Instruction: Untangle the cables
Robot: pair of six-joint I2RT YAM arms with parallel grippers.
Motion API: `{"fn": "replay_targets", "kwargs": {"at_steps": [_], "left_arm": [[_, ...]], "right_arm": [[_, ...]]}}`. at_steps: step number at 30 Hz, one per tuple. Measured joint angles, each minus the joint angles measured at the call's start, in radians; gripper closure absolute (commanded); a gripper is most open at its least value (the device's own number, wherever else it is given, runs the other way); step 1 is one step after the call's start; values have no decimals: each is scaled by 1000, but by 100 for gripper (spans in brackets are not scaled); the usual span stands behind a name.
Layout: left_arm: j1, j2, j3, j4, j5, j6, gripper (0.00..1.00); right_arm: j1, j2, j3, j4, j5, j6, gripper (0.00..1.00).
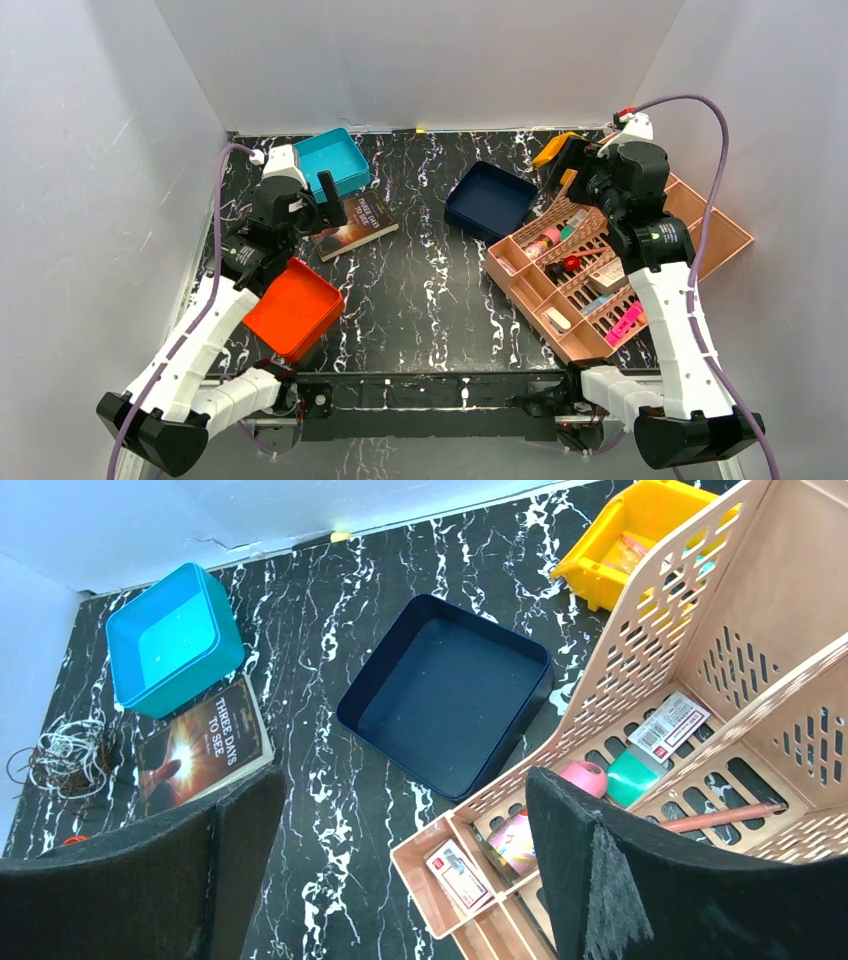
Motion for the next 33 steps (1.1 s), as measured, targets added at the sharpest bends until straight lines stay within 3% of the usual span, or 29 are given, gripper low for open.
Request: {"fn": "replay_targets", "kwargs": {"at_steps": [18,24,27,33], "left_arm": [[6,11,4,-27,-19,11,2],[26,98,93,-69,-45,28,2],[87,139,124,-77,-39,39,2],[337,231,153,-81,16,45,2]], "right_arm": [[-3,-56,-39,-1,-5,35,2],[-5,-64,-49,0,-29,28,2],[-5,-76,-72,-2,-42,29,2],[-5,-61,-114,-14,-98,41,2]]}}
